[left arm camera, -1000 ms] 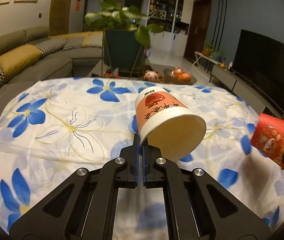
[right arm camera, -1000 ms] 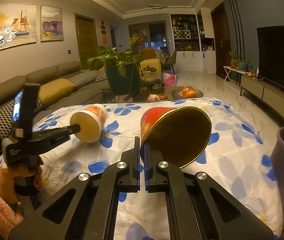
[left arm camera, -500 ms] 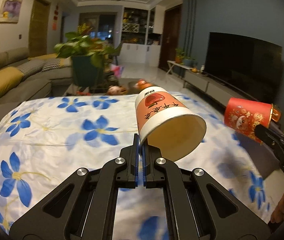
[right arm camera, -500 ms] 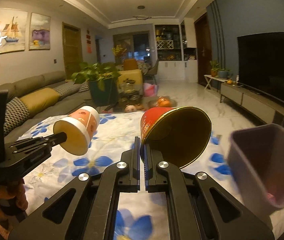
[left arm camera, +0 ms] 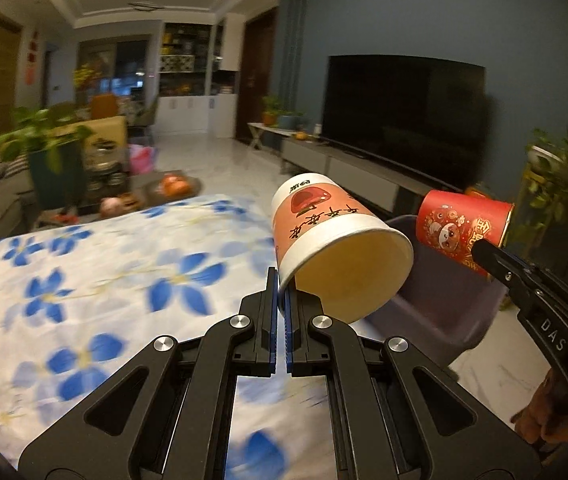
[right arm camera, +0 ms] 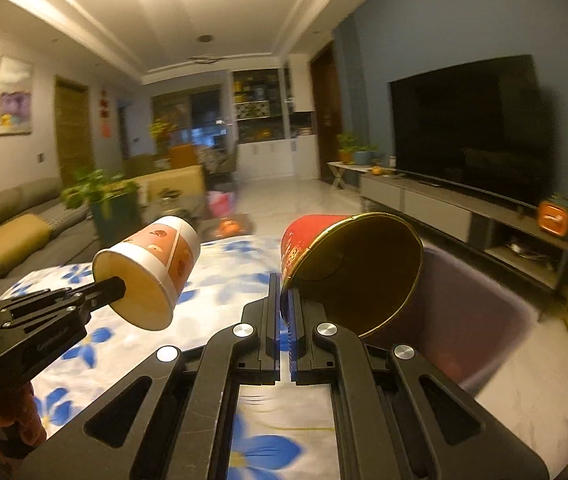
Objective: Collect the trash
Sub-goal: 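Carry both paper cups over the grey bin, then open both tools to drop the cups into the bin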
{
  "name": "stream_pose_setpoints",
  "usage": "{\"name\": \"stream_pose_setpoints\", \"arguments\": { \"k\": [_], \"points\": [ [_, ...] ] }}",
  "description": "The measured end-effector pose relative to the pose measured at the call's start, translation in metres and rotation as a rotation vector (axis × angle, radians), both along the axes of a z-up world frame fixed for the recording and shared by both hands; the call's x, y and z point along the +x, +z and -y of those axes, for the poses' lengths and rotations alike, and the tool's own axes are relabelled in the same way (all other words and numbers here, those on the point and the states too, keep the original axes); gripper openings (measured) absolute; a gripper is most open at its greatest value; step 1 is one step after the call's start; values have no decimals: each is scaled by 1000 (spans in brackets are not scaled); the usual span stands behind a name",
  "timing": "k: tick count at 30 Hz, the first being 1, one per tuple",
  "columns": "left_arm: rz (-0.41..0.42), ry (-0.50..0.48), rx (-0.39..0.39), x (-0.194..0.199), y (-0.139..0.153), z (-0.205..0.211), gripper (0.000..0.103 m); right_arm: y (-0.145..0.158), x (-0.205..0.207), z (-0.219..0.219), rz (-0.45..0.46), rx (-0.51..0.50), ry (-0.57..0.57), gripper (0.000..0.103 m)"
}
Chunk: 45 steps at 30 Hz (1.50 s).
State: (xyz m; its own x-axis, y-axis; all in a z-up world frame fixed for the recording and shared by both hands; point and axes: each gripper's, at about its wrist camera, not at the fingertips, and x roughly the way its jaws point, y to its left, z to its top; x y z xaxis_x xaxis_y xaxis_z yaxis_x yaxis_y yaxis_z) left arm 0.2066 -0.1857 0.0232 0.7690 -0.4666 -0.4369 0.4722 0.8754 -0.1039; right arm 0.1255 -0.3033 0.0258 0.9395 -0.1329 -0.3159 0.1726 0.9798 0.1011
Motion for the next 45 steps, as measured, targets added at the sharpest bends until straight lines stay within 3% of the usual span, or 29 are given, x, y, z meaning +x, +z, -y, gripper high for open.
{"name": "stream_pose_setpoints", "arguments": {
  "k": [10,20,22,25,26,28,30,31,32,33,37,41,45],
  "points": [
    [-57,-123,-9,28,-20,79,2,-12,4,45,-17,20,-105,4],
    [-79,-181,-16,45,-39,112,2,-20,11,60,-21,34,-118,4],
    [-72,-191,-19,46,-42,116,2,-23,11,63,-20,36,-126,12],
    [-62,-216,-21,45,-46,119,4,-23,11,67,-20,50,-144,15],
    [-64,-218,-15,45,-46,118,9,-23,11,69,-20,54,-153,17],
    [-72,-215,-12,45,-49,116,23,-24,8,71,-18,67,-166,34],
    [-64,-199,-29,43,-48,108,42,-23,6,72,-14,66,-179,47],
    [-57,-186,-33,41,-47,105,48,-23,4,70,-16,60,-181,51],
    [-47,-160,-34,39,-46,99,61,-22,4,68,-19,53,-183,54],
    [-42,-147,-34,37,-44,96,68,-22,3,64,-26,41,-189,65],
    [6,-31,-5,20,-42,65,84,-19,-4,49,-9,-4,-203,89],
    [16,78,22,6,-38,33,93,-16,-4,31,-15,-52,-189,98],
    [39,148,12,-12,-32,2,97,-16,-3,16,-29,-52,-168,97]
  ]
}}
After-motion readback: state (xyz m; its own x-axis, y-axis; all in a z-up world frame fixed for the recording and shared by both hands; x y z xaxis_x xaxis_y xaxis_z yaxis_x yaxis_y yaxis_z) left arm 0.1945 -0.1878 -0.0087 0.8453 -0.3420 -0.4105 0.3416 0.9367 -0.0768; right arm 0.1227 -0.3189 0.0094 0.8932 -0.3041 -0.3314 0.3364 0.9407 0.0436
